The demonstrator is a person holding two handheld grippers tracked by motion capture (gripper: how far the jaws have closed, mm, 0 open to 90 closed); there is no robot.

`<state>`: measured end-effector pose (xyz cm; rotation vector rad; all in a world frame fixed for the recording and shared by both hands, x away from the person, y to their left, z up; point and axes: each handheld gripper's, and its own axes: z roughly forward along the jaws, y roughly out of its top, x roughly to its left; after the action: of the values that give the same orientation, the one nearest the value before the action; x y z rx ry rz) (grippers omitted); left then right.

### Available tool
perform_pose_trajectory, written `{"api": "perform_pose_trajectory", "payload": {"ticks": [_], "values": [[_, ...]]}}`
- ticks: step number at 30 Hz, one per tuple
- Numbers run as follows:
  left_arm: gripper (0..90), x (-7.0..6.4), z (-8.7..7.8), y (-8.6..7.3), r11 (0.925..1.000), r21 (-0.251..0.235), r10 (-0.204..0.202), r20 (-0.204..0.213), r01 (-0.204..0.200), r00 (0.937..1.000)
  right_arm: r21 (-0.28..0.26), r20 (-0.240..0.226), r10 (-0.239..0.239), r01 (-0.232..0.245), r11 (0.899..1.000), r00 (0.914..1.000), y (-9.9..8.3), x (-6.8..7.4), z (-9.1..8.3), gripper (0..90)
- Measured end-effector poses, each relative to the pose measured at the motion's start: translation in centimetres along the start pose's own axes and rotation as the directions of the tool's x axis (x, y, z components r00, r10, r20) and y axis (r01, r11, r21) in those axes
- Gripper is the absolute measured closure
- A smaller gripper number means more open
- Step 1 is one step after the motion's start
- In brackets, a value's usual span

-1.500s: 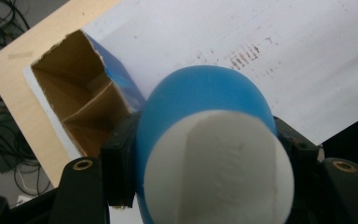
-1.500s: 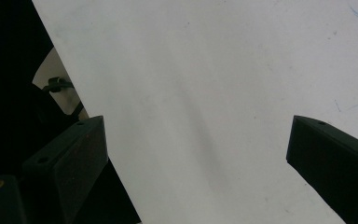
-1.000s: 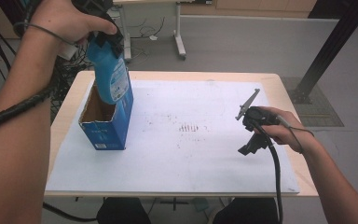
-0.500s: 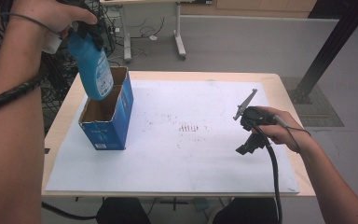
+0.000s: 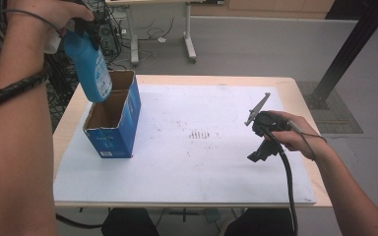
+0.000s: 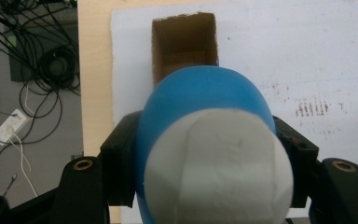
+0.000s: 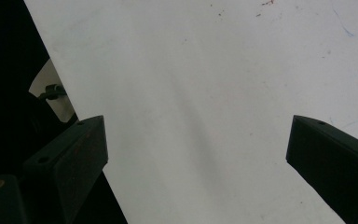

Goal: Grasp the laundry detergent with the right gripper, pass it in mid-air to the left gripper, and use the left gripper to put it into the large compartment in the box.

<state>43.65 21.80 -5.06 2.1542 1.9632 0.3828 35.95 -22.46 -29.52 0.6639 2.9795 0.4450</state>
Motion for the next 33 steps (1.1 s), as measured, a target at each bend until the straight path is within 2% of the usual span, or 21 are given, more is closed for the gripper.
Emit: {"api": "perform_pose_trajectory", "payload": {"ticks": [6, 9, 18, 33], "values": [[37.8, 0.3, 1.7, -0.3, 1.0000, 0.000, -0.005, -0.005, 0.005, 1.0000, -0.012, -0.005, 0.002, -0.002, 1.000, 1.0000, -0.2, -0.1, 0.0, 5.3], [37.7, 0.4, 2.9, -0.5, 0.9999, 0.011, 0.005, 0.000, -0.005, 1.0000, -0.007, -0.004, 0.003, -0.003, 1.000, 1.0000, -0.2, -0.1, 0.1, 5.3], [37.7, 0.8, 6.2, -1.0, 0.9990, 0.043, -0.013, 0.011, 0.012, 0.9999, -0.007, -0.004, -0.002, 0.002, 1.000, 1.0000, 0.0, 0.1, 0.2, 5.2], [37.8, 0.6, 10.8, -1.8, 0.9965, 0.083, -0.008, 0.027, 0.006, 0.9996, -0.007, -0.005, 0.002, -0.002, 1.000, 1.0000, -0.1, -0.1, 0.6, 5.1]]}}
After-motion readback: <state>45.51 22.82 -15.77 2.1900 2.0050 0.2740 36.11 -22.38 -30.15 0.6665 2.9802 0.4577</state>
